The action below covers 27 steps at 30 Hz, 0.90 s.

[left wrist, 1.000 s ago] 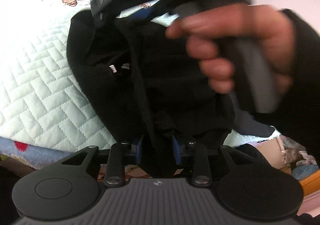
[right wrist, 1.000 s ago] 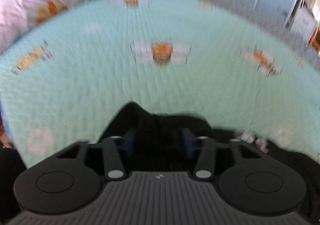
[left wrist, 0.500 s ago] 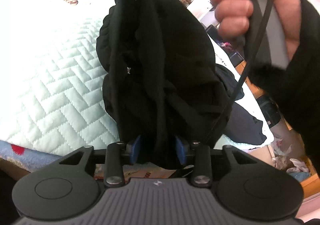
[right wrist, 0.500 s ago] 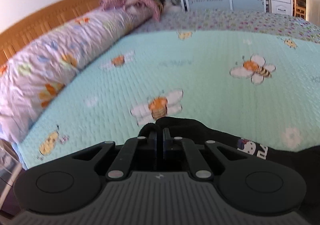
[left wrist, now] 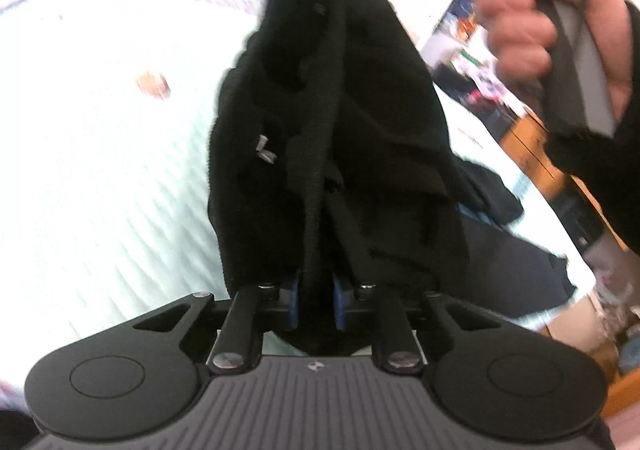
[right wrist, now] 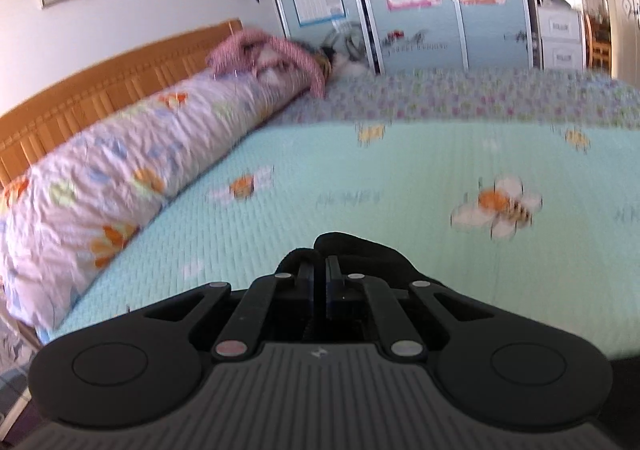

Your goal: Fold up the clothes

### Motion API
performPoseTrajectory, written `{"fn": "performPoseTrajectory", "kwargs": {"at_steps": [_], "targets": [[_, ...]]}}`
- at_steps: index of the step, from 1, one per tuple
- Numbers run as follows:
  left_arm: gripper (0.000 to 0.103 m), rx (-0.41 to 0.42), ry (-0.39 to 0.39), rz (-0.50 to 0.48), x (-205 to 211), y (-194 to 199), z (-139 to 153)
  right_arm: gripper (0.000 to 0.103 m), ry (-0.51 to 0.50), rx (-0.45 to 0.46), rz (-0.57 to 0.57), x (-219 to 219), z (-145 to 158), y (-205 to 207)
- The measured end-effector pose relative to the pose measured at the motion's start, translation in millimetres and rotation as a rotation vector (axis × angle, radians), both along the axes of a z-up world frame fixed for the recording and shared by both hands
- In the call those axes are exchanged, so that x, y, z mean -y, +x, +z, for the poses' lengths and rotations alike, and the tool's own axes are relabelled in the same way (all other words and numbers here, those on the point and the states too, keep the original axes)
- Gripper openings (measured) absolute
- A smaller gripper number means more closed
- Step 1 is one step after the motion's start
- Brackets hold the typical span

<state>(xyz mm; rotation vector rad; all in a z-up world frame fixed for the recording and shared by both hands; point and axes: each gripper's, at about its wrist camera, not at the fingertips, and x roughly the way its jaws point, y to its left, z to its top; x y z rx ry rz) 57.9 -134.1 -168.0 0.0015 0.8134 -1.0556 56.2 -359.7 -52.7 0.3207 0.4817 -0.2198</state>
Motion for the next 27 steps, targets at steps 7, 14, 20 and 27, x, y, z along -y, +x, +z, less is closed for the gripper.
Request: {"fn": "performPoseTrajectory", "kwargs": {"at_steps": [7, 14, 20, 27], "targets": [[0.013, 0.253, 0.009, 0.153, -18.4, 86.4, 78.5, 0.006, -0.029, 0.143, 0.019, 23.3, 68.9, 52.9], [0.033, 0.141, 0.124, 0.311, -24.4, 177.2, 68.1, 0.035, 0.146, -0.016, 0.035, 54.8, 50.2, 175.8], [0.055, -0.006, 0.088, 0.354, -56.9, 150.8, 11.1, 0.053, 0.245, 0.079, -0.012, 63.9, 6.4, 115.1], [0.055, -0.169, 0.005, 0.398, -46.8, 123.2, -23.1, 0.061, 0.229, -0.048, -0.072, 39.6, -73.2, -14.3]]}}
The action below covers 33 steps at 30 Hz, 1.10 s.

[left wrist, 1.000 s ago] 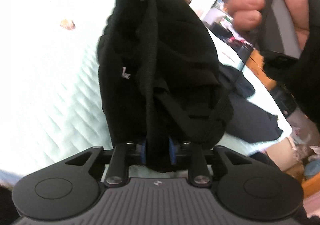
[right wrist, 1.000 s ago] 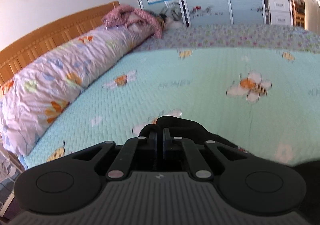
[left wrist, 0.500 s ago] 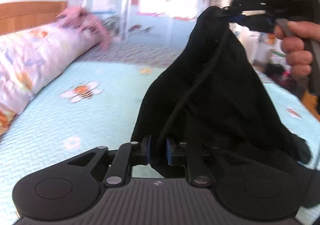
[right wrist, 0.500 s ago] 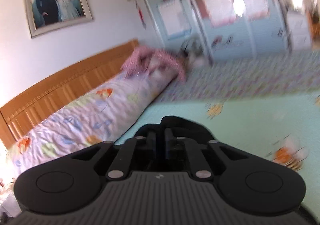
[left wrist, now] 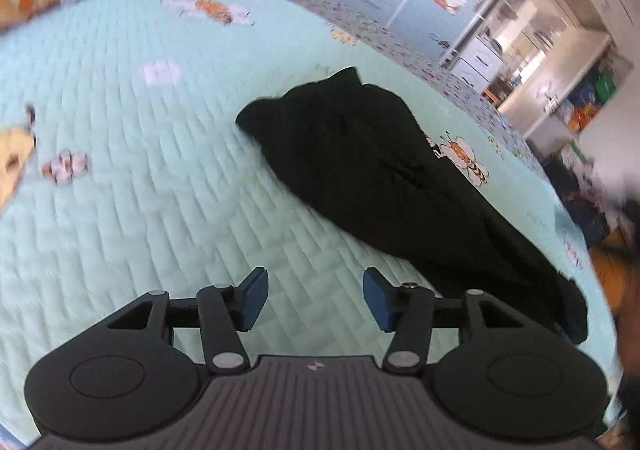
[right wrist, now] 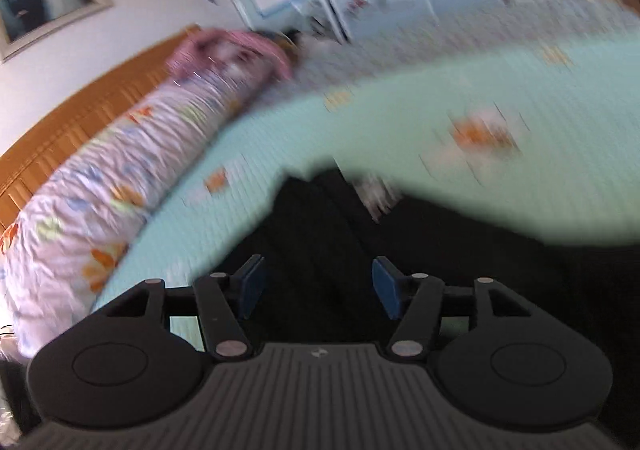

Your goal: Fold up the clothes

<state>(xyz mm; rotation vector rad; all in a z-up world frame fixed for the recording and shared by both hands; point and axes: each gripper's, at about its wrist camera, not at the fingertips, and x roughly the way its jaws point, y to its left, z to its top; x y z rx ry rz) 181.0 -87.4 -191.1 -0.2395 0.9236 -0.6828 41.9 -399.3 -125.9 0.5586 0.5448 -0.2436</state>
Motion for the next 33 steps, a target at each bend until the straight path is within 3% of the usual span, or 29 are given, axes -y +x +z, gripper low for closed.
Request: {"fn": "performPoseTrajectory", "kwargs": {"at_steps": [1, 4, 9, 19, 23, 27, 33], "targets": [[0.056, -0.007, 0.000, 0.020, 1.0, 5.0, -0.5, 0.061, 0.012, -0.024, 0.003, -5.2, -11.9, -18.3], [0.056, -0.017, 0.013, 0.074, 1.3, 7.7, 3.6, 0.062, -0.094, -0.092, 0.012, -29.3, -35.4, -65.2], [0.058, 0.019, 0.041, 0.068, 7.7, -3.6, 20.3, 0.062, -0.050, -0.194, -0.010, -49.0, -74.0, -114.3], [0.067, 0.019, 0.115, 0.120, 5.5, 35.5, 25.0, 0.068, -0.204, -0.224, 0.016, -70.3, -79.9, -110.9], [0.067, -0.005, 0.144, 0.133, 4.6, 60.7, 21.1, 0.068, -0.186, -0.219, 0.006, -63.6, -85.2, -110.4], [0.067, -0.041, 0.111, 0.160, 7.2, 89.3, 17.7, 0.067, -0.272, -0.240, 0.015, -65.9, -88.9, -107.9], [0.067, -0.134, 0.065, 0.127, 34.1, 117.9, 1.4, 0.067, -0.412, -0.253, 0.025, -70.4, -86.8, -105.5]]}}
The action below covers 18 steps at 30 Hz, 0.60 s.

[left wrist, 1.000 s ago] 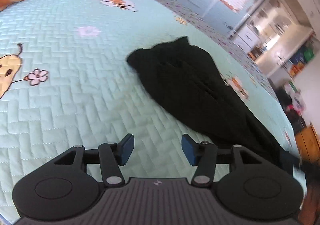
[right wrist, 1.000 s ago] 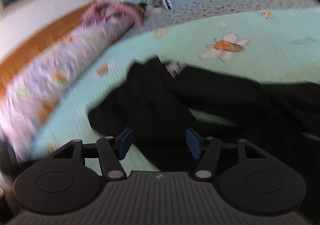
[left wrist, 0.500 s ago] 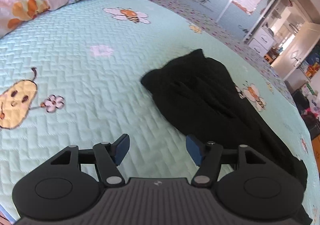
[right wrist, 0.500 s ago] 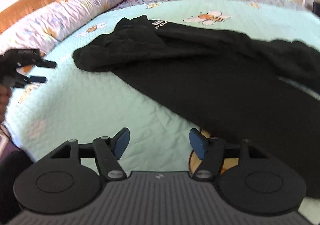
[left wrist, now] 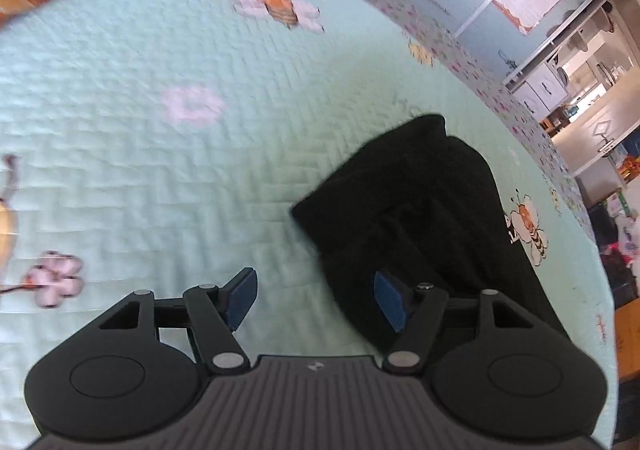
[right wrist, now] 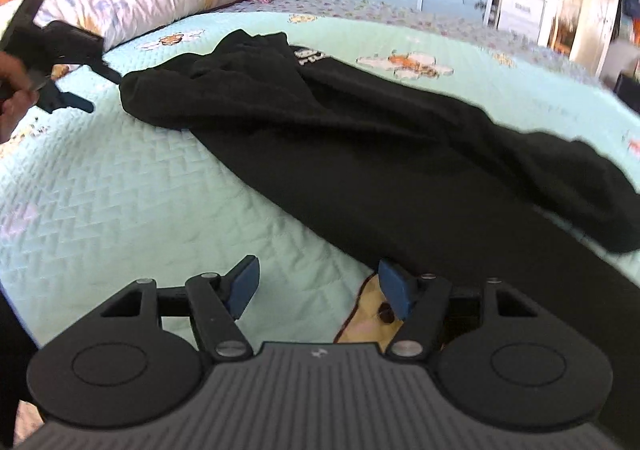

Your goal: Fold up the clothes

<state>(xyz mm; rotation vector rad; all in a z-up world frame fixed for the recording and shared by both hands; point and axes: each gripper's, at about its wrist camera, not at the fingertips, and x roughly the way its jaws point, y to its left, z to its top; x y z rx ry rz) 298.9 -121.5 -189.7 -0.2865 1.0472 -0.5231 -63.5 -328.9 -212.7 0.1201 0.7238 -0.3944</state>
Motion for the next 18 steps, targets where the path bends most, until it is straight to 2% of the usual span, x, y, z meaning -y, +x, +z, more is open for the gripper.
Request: {"fn": "performPoseTrajectory", "kwargs": {"at_steps": [4, 8, 10, 12, 14, 18], "targets": [[0.068, -0.002, 0.002, 0.003, 14.9, 4.2, -9.4, 0.067, -0.040, 0.054, 0.006, 12.1, 17.0, -5.8], [0.068, -0.005, -0.029, 0.011, 14.3, 4.5, -10.3, 0.068, -0.163, 0.050, -0.037, 48.2, 33.8, -20.2], [0.066, -0.009, -0.038, 0.011, 13.3, 4.1, -10.0, 0.068, -0.133, 0.034, -0.064, 81.9, 39.0, -34.6], [0.063, -0.008, -0.037, 0.007, 15.1, 2.7, -10.2, 0.068, -0.050, 0.016, -0.088, 116.3, 38.8, -50.3], [0.056, -0.018, -0.047, 0.004, 18.9, 1.3, -10.2, 0.068, 0.024, -0.006, -0.117, 150.6, 32.2, -65.7], [0.052, -0.041, -0.054, -0.002, 29.5, -1.2, -10.8, 0.068, 0.124, -0.043, -0.166, 197.2, 16.3, -78.5]]}}
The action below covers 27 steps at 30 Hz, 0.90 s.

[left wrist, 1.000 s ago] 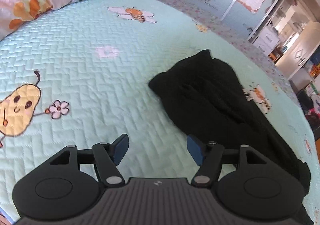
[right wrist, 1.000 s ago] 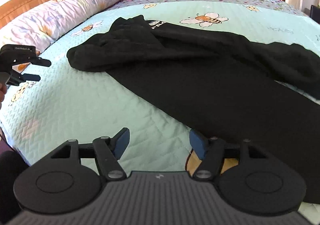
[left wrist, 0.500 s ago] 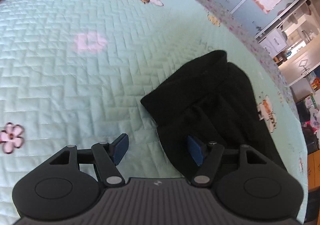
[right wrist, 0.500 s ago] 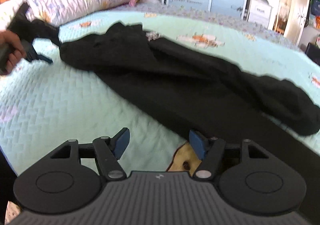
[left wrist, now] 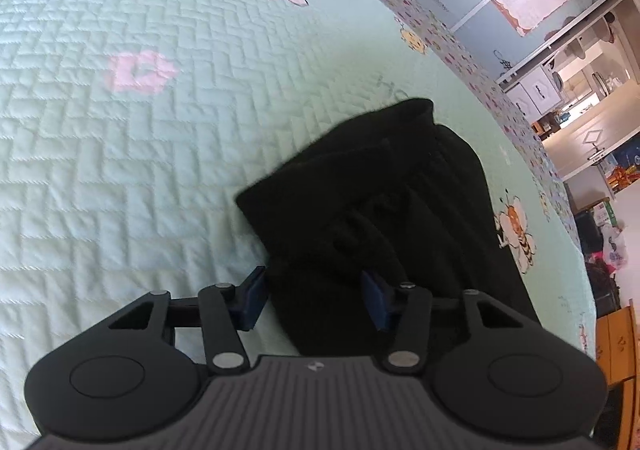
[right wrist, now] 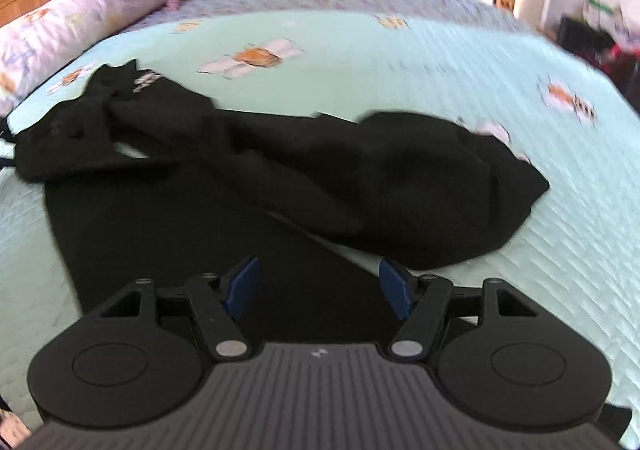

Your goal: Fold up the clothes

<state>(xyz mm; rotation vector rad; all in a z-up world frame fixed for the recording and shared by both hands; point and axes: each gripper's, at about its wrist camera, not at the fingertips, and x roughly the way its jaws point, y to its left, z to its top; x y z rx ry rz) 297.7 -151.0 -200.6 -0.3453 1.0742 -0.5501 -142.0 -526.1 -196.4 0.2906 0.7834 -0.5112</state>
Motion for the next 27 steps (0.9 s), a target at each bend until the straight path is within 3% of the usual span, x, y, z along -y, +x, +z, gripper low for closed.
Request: {"fn": "performPoseTrajectory", "kwargs": {"at_steps": [3, 4, 7, 11, 13, 16, 18, 19, 23, 27], "targets": [[0.051, -0.009, 0.013, 0.019, 3.2, 0.8, -2.3, 0.069, 0.094, -0.019, 0.020, 26.0, -13.6, 3.4], [0.049, -0.009, 0.019, 0.026, 3.9, 0.4, -2.3, 0.070, 0.098, -0.027, 0.033, 27.8, -17.0, 6.3], [0.047, 0.014, 0.045, 0.032, 6.0, -6.1, 1.0, 0.085, 0.093, -0.054, 0.070, 27.3, -24.7, 14.7], [0.047, 0.033, 0.105, 0.008, 13.8, -8.2, 4.4, 0.084, 0.055, -0.082, 0.110, 13.2, -28.0, 22.4], [0.047, 0.038, 0.146, 0.001, 20.2, -4.4, 9.0, 0.078, 0.068, -0.064, 0.121, 18.4, -27.5, 23.1], [0.044, 0.044, 0.201, -0.024, 32.3, -0.5, 14.1, 0.049, 0.093, -0.033, 0.120, 21.3, -22.7, 17.9], [0.036, 0.041, 0.212, -0.037, 38.0, 0.3, 15.8, 0.017, 0.131, -0.011, 0.117, 23.9, -19.5, 13.4], [0.029, 0.040, 0.210, -0.038, 39.9, -0.7, 16.7, 0.012, 0.156, 0.003, 0.117, 25.6, -18.2, 11.3], [0.014, 0.081, 0.241, -0.037, 49.6, -12.7, 24.2, 0.005, 0.160, 0.024, 0.136, 16.2, -15.8, 7.3], [0.011, 0.134, 0.312, -0.057, 61.4, -29.6, 31.0, 0.005, 0.152, 0.059, 0.146, 3.5, -10.0, 2.7]]}}
